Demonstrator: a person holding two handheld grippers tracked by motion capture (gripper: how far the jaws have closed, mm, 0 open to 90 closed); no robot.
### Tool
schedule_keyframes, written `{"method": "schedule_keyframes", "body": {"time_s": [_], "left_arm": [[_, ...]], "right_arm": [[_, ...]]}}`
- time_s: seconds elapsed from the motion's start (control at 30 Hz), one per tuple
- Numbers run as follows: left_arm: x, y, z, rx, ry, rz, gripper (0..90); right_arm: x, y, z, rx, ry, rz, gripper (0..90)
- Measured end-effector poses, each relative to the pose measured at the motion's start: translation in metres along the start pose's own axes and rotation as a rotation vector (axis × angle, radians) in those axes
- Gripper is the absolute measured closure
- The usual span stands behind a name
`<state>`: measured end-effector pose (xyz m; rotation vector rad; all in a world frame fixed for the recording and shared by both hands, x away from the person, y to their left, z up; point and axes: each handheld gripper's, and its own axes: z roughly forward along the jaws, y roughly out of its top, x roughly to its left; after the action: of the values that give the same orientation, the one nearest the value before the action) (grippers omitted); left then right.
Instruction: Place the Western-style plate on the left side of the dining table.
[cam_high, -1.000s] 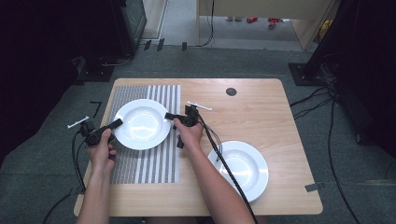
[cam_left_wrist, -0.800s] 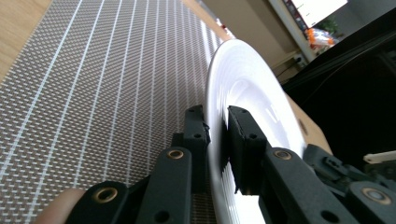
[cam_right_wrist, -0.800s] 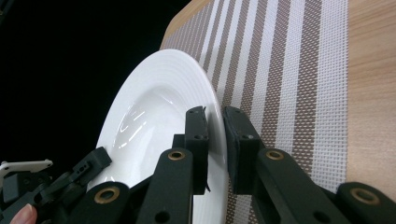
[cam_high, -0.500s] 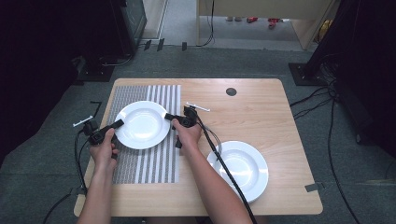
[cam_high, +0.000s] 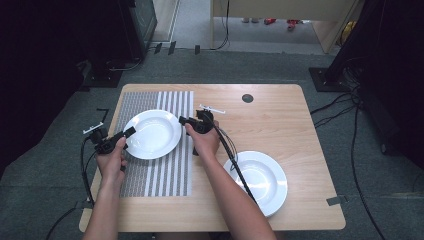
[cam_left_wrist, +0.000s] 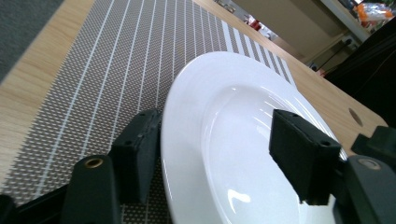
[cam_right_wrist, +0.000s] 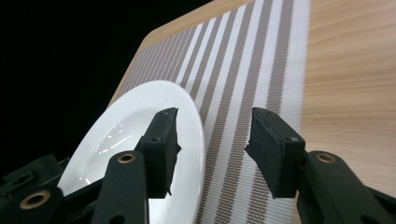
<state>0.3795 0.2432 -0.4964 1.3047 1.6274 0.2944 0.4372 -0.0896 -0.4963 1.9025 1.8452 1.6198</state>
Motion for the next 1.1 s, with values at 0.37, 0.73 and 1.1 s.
{"method": "schedule_keyframes", "body": {"time_s": [0.37, 0.73, 1.1], "left_arm": [[-0.02, 0.002, -0.034, -0.052, -0.078, 0.095, 27.0], [-0.041, -0.01, -0.062, -0.043, -0.077, 0.163, 16.7], [-0.059, -0.031, -0.087, -0.045, -0.072, 0.205, 16.3]], "right_arm": [[0.011, 0.009, -0.037, 0.014, 0.059, -0.146, 37.4], [0.015, 0.025, -0.086, 0.002, 0.11, -0.179, 30.4], [0.002, 0.029, -0.134, -0.027, 0.088, -0.243, 27.8]]}}
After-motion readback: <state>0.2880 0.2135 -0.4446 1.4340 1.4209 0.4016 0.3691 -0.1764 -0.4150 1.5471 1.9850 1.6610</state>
